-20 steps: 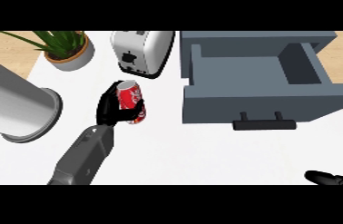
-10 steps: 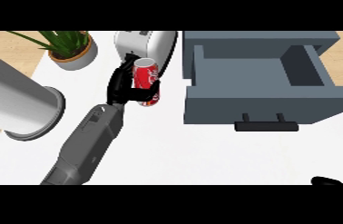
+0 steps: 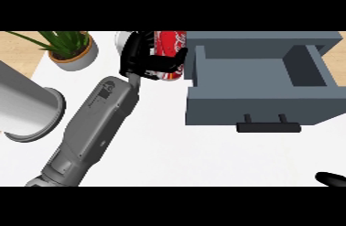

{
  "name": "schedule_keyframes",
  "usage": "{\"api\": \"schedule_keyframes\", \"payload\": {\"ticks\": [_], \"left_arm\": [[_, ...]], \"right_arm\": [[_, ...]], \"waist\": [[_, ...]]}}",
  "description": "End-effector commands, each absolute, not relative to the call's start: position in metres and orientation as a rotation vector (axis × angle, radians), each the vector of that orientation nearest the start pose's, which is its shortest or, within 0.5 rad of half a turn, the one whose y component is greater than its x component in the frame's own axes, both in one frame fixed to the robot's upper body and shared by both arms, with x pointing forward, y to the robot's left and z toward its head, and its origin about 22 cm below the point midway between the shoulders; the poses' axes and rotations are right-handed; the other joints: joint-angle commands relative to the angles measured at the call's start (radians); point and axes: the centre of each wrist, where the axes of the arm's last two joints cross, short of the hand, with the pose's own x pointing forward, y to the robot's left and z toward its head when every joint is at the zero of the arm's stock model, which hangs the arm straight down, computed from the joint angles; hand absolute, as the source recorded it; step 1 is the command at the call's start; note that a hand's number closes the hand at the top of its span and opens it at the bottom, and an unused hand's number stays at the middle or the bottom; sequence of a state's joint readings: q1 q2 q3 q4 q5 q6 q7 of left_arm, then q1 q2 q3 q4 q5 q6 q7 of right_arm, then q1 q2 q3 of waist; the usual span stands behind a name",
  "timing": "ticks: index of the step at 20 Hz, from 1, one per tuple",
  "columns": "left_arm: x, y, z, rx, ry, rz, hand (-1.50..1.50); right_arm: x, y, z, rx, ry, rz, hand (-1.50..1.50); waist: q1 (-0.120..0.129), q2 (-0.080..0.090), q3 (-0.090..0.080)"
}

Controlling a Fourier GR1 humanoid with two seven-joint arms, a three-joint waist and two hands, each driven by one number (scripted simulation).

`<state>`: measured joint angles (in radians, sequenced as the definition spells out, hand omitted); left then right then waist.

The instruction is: Pick up the can, place it into the drawer and close the drawer

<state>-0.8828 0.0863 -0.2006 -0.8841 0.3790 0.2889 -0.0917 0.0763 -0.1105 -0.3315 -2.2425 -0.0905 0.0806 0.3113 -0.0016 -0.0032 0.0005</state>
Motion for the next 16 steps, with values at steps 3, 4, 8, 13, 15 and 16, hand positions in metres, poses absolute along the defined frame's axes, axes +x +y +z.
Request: {"api": "schedule_keyframes", "payload": {"ticks": [3, 4, 8, 13, 15, 16], "left_arm": [[0.411, 0.066, 0.173, -0.181, -1.717, -0.113, 1.50], [0.411, 0.061, 0.172, -0.176, -1.742, -0.106, 1.50], [0.412, 0.030, 0.182, -0.153, -1.712, -0.163, 1.50], [0.420, 0.011, 0.224, -0.136, -1.716, -0.166, 1.50], [0.419, 0.006, 0.235, -0.121, -1.720, -0.196, 1.50], [0.420, 0.002, 0.232, -0.111, -1.695, -0.178, 1.50]], "right_arm": [[0.173, -0.306, 0.163, -0.305, -1.861, -0.060, -1.50], [0.181, -0.296, 0.153, -0.295, -1.887, -0.061, -1.50], [0.161, -0.296, 0.151, -0.285, -1.880, -0.054, -1.50], [0.187, -0.304, 0.153, -0.275, -1.881, -0.057, -1.50], [0.171, -0.289, 0.156, -0.283, -1.901, -0.083, -1.50], [0.172, -0.306, 0.156, -0.269, -1.894, -0.059, -1.50]], "waist": [[-0.006, 0.002, 0.000], [-0.005, 0.004, 0.000], [-0.021, 0.006, 0.000], [-0.027, 0.010, 0.000], [-0.022, 0.007, 0.000], [-0.034, 0.008, 0.001]]}}
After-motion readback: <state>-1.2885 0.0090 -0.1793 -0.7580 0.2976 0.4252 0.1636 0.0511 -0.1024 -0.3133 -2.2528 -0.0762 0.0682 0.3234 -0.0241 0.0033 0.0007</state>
